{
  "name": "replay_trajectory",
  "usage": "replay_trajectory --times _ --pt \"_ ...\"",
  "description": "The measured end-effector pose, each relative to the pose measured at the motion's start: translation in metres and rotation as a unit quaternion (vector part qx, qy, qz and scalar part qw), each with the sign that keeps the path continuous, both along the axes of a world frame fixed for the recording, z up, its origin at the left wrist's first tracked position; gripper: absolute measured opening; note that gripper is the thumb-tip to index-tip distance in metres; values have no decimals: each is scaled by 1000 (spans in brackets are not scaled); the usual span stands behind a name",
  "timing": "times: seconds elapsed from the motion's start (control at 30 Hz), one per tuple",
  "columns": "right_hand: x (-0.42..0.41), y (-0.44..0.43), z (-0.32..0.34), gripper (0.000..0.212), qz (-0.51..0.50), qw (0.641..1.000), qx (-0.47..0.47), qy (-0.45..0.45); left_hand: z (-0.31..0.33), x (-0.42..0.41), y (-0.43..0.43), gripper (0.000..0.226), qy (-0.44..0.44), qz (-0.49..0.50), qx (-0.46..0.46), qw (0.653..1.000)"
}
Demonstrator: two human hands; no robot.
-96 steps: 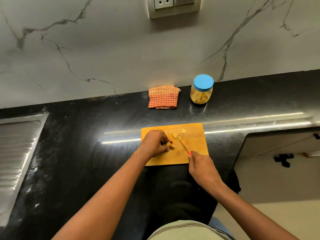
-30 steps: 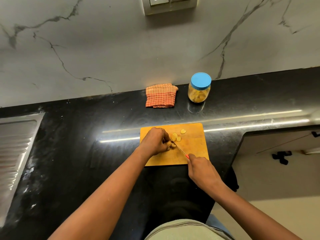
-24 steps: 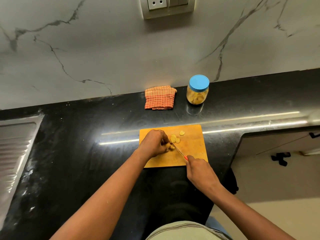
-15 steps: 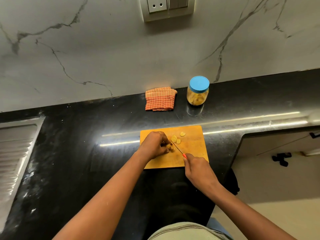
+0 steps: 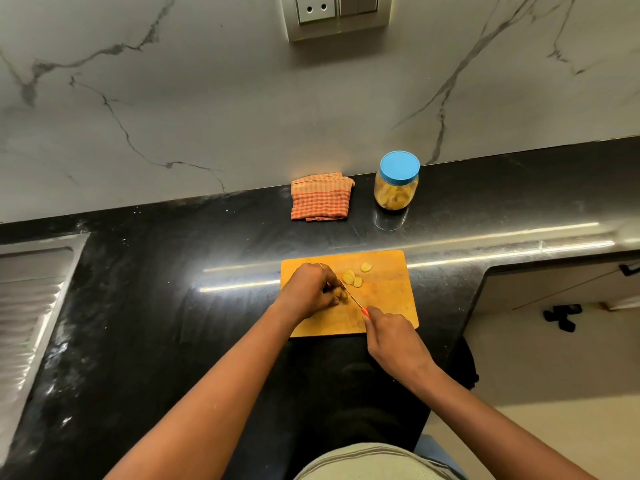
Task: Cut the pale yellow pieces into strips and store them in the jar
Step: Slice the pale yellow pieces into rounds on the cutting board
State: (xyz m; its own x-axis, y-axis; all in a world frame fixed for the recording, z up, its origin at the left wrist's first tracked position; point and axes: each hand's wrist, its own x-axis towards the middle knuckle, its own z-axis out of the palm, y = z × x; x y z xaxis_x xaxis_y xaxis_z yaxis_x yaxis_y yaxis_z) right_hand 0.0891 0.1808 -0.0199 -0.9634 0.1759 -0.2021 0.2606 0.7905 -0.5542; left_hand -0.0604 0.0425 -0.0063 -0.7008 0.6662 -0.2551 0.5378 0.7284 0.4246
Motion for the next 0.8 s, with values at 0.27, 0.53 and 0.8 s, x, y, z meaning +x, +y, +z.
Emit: replay_trajectory --times 0.27,0.53,0.8 --pt "-16 3 -4 33 40 997 56 -19 -3 1 0 32 11 9 6 1000" --pt "-33 -2 -3 22 49 995 75 -50 -4 1 1 33 9 7 -2 1000" --pt "1 14 -9 30 31 995 75 -50 -5 0 1 32 4 19 -5 1000"
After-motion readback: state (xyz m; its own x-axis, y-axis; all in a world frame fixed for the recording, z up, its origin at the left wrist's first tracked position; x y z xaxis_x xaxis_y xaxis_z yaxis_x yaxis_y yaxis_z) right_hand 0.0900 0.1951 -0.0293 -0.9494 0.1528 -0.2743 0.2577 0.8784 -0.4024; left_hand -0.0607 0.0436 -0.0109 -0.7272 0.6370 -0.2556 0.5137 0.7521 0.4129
